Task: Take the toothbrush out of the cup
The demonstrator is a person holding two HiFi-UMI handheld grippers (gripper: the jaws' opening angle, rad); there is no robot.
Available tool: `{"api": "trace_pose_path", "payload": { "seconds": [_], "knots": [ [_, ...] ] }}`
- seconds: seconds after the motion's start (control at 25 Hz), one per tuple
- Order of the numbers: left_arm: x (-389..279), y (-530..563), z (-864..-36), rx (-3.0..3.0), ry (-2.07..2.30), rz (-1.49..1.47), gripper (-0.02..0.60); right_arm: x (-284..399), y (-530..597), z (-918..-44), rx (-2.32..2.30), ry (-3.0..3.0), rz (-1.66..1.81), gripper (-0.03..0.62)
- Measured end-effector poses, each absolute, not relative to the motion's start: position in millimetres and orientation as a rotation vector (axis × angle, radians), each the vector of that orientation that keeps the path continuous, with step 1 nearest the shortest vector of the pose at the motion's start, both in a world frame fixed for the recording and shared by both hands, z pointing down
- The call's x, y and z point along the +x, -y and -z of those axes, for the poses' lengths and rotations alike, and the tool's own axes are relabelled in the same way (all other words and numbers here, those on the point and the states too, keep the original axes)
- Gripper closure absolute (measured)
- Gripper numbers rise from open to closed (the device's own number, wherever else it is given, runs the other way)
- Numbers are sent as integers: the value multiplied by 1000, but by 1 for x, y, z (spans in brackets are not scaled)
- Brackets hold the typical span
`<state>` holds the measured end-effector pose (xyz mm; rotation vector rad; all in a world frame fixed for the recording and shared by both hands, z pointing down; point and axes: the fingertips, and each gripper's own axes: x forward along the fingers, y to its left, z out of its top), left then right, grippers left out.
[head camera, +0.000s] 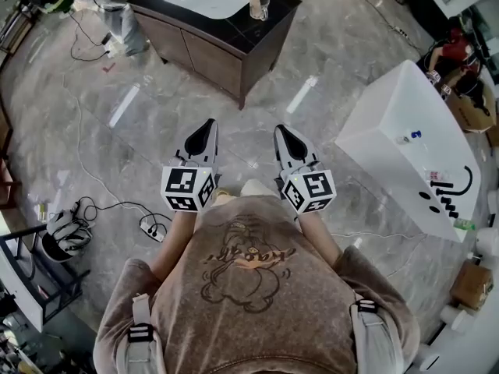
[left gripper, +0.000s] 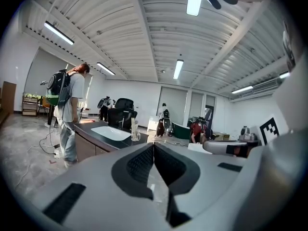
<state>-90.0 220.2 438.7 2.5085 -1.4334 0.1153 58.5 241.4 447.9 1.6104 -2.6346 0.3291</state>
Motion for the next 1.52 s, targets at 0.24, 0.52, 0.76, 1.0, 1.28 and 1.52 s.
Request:
{"api": "trace_pose_path", "payload": {
  "seconds": [0.24,0.52,0.76,1.0,1.28,1.52],
  "knots": [
    [-101,-208,-447,2517,1409,-128,565,50,-236,-460,1646,2609,-357,577],
    [-102,-176,-449,2532,1387,-127,565,45,-201,-461,1673,2604,-354,577],
    [-99,-131,-454,2521,1386,-126,565,50,-155,-459,1666,2609,-342,577],
    [-96,-83,-457,2512,1387,-124,563,53,-105,-462,1655,2610,-343,577],
    [-93,-23,-459,2504,1390,-116,564,59,-44,-460,1652,2614,-341,577],
    [-77,30,-447,2508,1393,-103,563,75,12,-449,1643,2620,-326,577]
  ]
}}
